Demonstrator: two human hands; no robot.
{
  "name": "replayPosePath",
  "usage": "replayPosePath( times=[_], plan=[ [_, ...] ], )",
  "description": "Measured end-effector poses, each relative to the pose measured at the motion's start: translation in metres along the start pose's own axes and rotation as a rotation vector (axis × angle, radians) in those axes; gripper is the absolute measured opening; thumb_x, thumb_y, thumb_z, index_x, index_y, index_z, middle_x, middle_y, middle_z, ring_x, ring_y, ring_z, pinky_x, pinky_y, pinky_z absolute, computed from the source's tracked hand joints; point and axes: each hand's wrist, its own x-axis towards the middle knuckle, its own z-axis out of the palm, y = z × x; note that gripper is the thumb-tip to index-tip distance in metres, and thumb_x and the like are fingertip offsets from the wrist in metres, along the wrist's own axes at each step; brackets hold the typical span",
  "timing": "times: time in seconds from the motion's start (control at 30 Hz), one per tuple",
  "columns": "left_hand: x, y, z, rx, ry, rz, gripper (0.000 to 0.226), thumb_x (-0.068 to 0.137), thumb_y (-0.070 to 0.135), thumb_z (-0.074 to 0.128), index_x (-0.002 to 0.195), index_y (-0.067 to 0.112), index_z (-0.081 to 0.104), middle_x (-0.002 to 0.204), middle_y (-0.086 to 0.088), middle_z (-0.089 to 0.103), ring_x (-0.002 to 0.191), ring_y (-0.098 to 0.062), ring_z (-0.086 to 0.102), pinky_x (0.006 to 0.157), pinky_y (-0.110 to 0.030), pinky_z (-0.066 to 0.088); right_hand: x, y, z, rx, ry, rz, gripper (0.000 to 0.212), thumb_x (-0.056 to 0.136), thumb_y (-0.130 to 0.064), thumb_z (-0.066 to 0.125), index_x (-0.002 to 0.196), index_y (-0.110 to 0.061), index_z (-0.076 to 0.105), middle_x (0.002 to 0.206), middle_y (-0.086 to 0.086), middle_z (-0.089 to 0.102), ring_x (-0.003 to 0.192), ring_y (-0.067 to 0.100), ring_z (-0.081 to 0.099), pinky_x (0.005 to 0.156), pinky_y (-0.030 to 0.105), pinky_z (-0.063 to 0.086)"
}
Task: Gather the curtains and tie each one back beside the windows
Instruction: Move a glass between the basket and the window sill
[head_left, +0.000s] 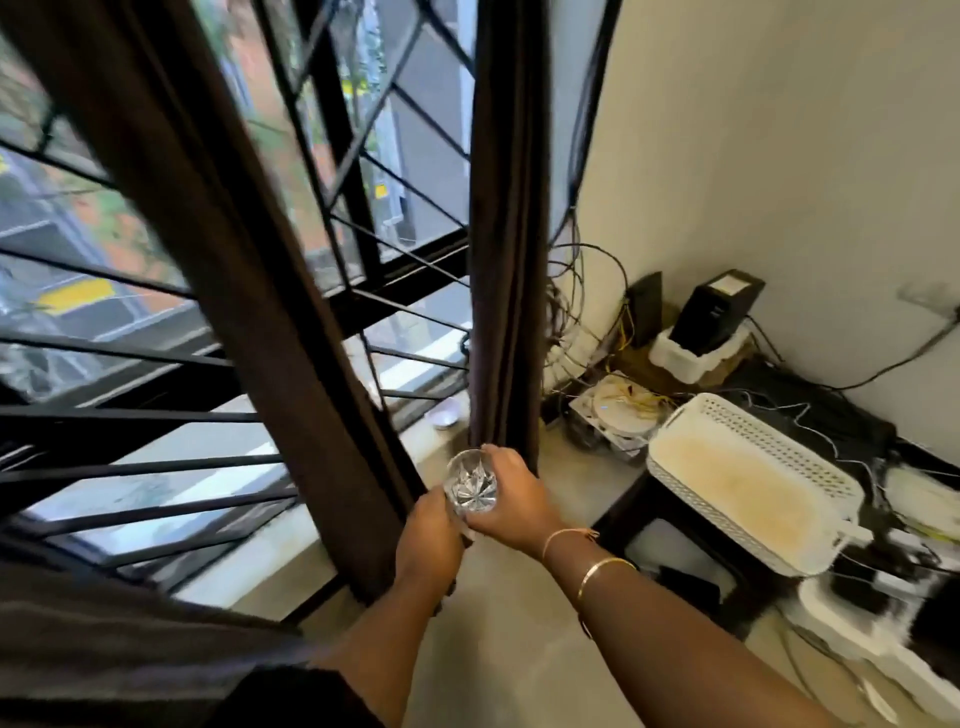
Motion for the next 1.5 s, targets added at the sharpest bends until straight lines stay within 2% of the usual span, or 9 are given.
replayPosePath(
  times=[0.1, 0.17, 0.23, 0.37, 0.47, 0.6, 0.73, 1.13, 1.5],
  plan=[
    [-0.002, 0.058, 0.046, -0.028, -0.036, 0.033, 0.015, 0.085, 0.015, 0.049, 0.088, 0.03, 0.05, 0.088, 0.006, 0.054, 0.092, -0.025, 0.059, 0.072, -0.031, 0.042, -0.015, 0.043, -0.056, 0.007, 0.043, 0.048, 0.082, 0.07, -0.036, 0.076, 0.139, -0.016, 0.036, 0.136, 0.002, 0.041, 0.122, 0.017, 0.046, 0.097, 0.021, 0.035],
    [0.001, 0.089, 0.074, -0.058, -0.06, 0.078, 0.02, 0.086, 0.013, 0.05, 0.101, 0.025, 0.056, 0.099, 0.005, 0.057, 0.099, -0.022, 0.058, 0.079, -0.03, 0.044, -0.02, 0.067, -0.088, 0.021, 0.057, 0.073, 0.074, 0.07, -0.035, 0.076, 0.133, -0.014, 0.044, 0.129, 0.005, 0.048, 0.118, 0.018, 0.05, 0.099, 0.026, 0.042],
    [0.004, 0.118, 0.105, -0.069, -0.129, 0.103, 0.026, 0.089, 0.015, 0.05, 0.113, 0.023, 0.056, 0.111, 0.002, 0.059, 0.104, -0.019, 0.057, 0.091, -0.038, 0.047, -0.027, 0.093, -0.118, 0.033, 0.074, 0.11, 0.07, 0.07, -0.035, 0.077, 0.129, -0.013, 0.046, 0.126, 0.005, 0.05, 0.114, 0.022, 0.054, 0.097, 0.036, 0.047],
    [0.014, 0.171, 0.153, -0.001, -0.216, 0.154, 0.035, 0.089, 0.012, 0.05, 0.122, 0.025, 0.051, 0.118, 0.0, 0.058, 0.106, -0.018, 0.056, 0.093, -0.039, 0.048, -0.036, 0.143, -0.171, -0.027, 0.175, 0.189, 0.081, 0.07, -0.036, 0.076, 0.137, -0.016, 0.036, 0.134, 0.005, 0.042, 0.12, 0.022, 0.047, 0.095, 0.024, 0.039],
    [0.028, 0.205, 0.183, 0.036, -0.276, 0.183, 0.046, 0.089, 0.011, 0.049, 0.133, 0.023, 0.042, 0.132, -0.002, 0.048, 0.119, -0.02, 0.049, 0.099, -0.035, 0.042, -0.028, 0.18, -0.202, -0.025, 0.207, 0.257, 0.084, 0.071, -0.032, 0.075, 0.14, -0.015, 0.031, 0.138, 0.007, 0.039, 0.124, 0.024, 0.045, 0.098, 0.026, 0.038],
    [0.059, 0.236, 0.224, 0.082, -0.313, 0.182, 0.051, 0.091, 0.01, 0.047, 0.139, 0.023, 0.034, 0.14, -0.004, 0.041, 0.122, -0.023, 0.047, 0.099, -0.034, 0.041, -0.004, 0.228, -0.232, 0.006, 0.233, 0.346, 0.088, 0.069, -0.03, 0.079, 0.141, -0.013, 0.031, 0.138, 0.008, 0.037, 0.125, 0.026, 0.044, 0.1, 0.029, 0.037],
    [0.096, 0.259, 0.267, 0.065, -0.334, 0.186, 0.043, 0.092, 0.011, 0.043, 0.135, 0.02, 0.039, 0.137, -0.006, 0.045, 0.118, -0.022, 0.049, 0.095, -0.033, 0.042, 0.025, 0.273, -0.253, 0.036, 0.251, 0.42, 0.085, 0.069, -0.032, 0.079, 0.138, -0.014, 0.033, 0.137, 0.007, 0.039, 0.124, 0.026, 0.043, 0.1, 0.031, 0.037],
    [0.17, 0.267, 0.359, 0.12, -0.404, 0.072, 0.047, 0.089, 0.006, 0.049, 0.133, 0.019, 0.04, 0.131, -0.006, 0.048, 0.111, -0.026, 0.053, 0.09, -0.04, 0.048, 0.085, 0.395, -0.262, 0.029, 0.127, 0.546, 0.089, 0.07, -0.027, 0.08, 0.141, -0.014, 0.029, 0.144, 0.007, 0.034, 0.127, 0.027, 0.043, 0.102, 0.033, 0.037],
    [0.182, 0.224, 0.415, 0.098, -0.329, -0.035, 0.045, 0.089, 0.01, 0.051, 0.134, 0.016, 0.043, 0.133, -0.005, 0.047, 0.119, -0.022, 0.046, 0.096, -0.035, 0.044, 0.122, 0.464, -0.2, 0.025, -0.044, 0.555, 0.089, 0.072, -0.019, 0.078, 0.142, -0.008, 0.026, 0.144, 0.013, 0.035, 0.13, 0.03, 0.039, 0.107, 0.035, 0.034]
  ],
)
